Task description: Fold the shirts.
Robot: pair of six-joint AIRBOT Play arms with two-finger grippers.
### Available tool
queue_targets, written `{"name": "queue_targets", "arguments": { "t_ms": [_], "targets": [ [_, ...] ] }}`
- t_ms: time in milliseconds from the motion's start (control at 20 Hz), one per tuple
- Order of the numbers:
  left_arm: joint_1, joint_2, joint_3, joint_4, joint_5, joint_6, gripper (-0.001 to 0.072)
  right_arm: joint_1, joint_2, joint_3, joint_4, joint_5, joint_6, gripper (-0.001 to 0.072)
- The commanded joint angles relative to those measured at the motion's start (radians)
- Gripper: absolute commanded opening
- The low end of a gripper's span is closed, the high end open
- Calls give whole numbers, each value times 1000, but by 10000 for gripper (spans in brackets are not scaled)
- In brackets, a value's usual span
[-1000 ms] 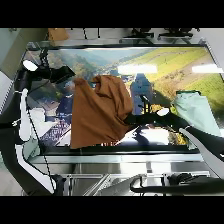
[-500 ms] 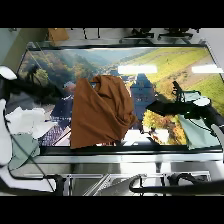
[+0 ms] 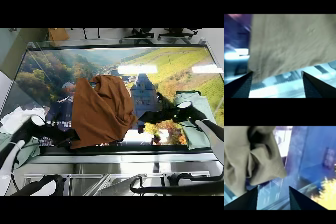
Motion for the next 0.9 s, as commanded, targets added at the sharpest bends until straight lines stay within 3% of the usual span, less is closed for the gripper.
{"name": "queue_targets", "arguments": {
  "t_ms": [0, 50, 100, 150, 200, 250, 300, 350, 650, 850],
  "targets": [
    [-71, 18, -132, -65, 215, 31, 678, 78, -68, 6, 10, -80, -16, 423],
    [-78, 19, -130, -67, 247, 30, 666, 90, -82, 17, 11, -90, -16, 411],
    [-77, 18, -120, -65, 266, 30, 650, 97, -90, 31, 12, -93, -16, 307],
    [-77, 19, -106, -63, 274, 30, 650, 99, -93, 44, 15, -95, -16, 284],
    [-76, 18, -83, -57, 278, 30, 640, 99, -92, 59, 23, -97, -24, 201],
    [-76, 18, -63, -57, 279, 32, 424, 99, -92, 78, 29, -95, -39, 86],
    [-77, 19, -43, -58, 282, 44, 168, 99, -92, 95, 29, -92, -38, 20],
    [-77, 18, -26, -58, 281, 56, 35, 99, -92, 110, 29, -84, -37, 19],
    [-77, 43, 169, -58, 216, 105, 12, -1, 32, 165, -10, 31, 3, 18],
    [-20, 222, 433, -67, 146, 96, 12, -195, 243, 302, 18, 130, 34, 17]
  ]
}}
